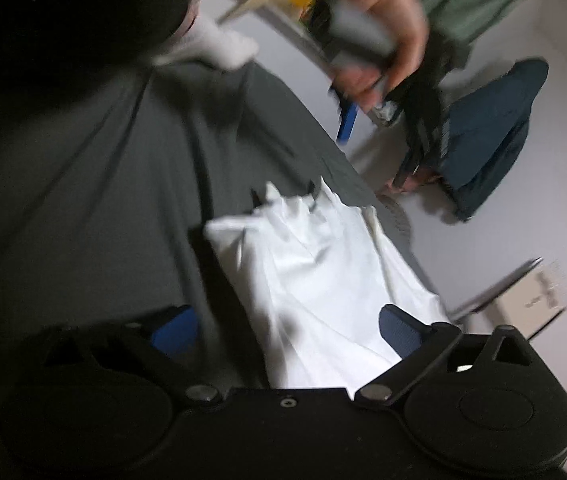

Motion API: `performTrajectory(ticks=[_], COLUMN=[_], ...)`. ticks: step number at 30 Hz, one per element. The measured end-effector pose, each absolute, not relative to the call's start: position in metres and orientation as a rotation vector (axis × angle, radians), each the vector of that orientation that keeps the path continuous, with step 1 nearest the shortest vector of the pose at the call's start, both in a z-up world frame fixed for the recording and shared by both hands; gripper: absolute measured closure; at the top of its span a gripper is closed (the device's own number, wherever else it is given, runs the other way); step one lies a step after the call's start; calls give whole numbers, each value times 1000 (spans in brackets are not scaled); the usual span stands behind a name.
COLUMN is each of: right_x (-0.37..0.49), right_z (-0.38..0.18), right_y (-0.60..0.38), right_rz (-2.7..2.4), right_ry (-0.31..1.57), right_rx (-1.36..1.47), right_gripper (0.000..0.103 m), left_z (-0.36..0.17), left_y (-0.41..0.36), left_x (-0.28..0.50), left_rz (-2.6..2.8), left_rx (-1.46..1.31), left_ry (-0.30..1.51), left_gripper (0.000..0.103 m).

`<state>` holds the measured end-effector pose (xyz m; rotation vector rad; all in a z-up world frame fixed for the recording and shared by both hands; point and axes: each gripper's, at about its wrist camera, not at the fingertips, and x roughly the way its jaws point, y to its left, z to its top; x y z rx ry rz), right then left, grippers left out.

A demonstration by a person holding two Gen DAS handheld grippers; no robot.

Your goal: Fold clothes

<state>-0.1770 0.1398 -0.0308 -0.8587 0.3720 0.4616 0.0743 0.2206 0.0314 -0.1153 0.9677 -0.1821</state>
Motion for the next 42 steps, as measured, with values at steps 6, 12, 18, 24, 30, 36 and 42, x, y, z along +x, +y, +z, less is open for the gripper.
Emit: performTrajectory(ticks=[6, 12, 18, 24, 30, 36, 42], right_x=[-182, -175, -166, -168, -155, -143, -126], right_z=[-44, -42, -39, -44, -34, 5, 48], right_y=[154, 157, 167, 175, 173, 134, 73], right_rz=[434, 431, 385, 380, 392, 367, 342], right_ry=[293, 288, 325, 322, 414, 469, 555], right_rx=[-958, -936, -933, -972, -890, -653, -365], right_gripper=[6, 6, 28, 38, 95, 95, 95], left_z=[-11, -25, -26, -29, -23, 0, 34], left_y=[226, 225, 230, 219, 205, 187, 151], left_x=[85, 77, 81, 82, 79, 83, 93], left_rz=[-250, -322, -304, -235, -136, -115, -166], left_rx=[-178, -165, -236, -245, -275, -271, -265], left_ry=[1031, 969, 945, 944, 925, 903, 861], left_gripper=[13, 20, 64, 93, 98, 98, 98])
